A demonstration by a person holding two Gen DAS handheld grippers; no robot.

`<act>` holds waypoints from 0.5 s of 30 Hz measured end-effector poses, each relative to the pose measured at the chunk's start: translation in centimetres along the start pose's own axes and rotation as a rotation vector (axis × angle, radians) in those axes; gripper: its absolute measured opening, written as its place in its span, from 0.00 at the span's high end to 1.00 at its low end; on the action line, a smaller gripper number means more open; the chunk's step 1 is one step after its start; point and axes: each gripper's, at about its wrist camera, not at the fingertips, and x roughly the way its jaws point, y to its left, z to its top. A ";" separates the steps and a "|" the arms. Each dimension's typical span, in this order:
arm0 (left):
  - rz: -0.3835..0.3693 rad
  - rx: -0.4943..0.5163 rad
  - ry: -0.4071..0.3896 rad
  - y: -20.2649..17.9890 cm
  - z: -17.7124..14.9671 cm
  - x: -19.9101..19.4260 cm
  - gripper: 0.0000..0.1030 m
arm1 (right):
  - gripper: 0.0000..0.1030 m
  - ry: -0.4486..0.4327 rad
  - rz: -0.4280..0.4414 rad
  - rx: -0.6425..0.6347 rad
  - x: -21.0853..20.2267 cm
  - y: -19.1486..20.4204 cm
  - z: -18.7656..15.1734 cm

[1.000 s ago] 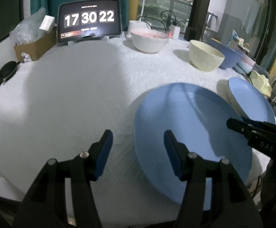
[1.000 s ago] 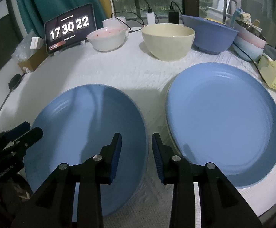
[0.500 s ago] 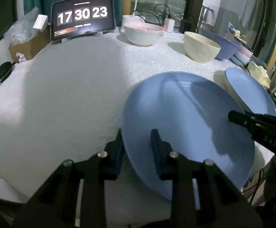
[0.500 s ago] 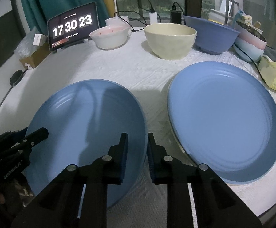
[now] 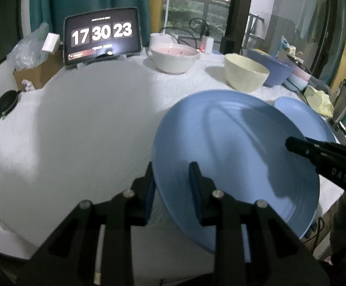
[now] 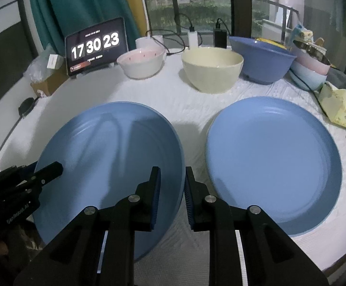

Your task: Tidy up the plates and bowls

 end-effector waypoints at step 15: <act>-0.038 0.058 -0.012 -4.4 2.2 0.0 0.73 | 0.79 -0.053 -0.025 0.065 -2.1 -4.3 0.9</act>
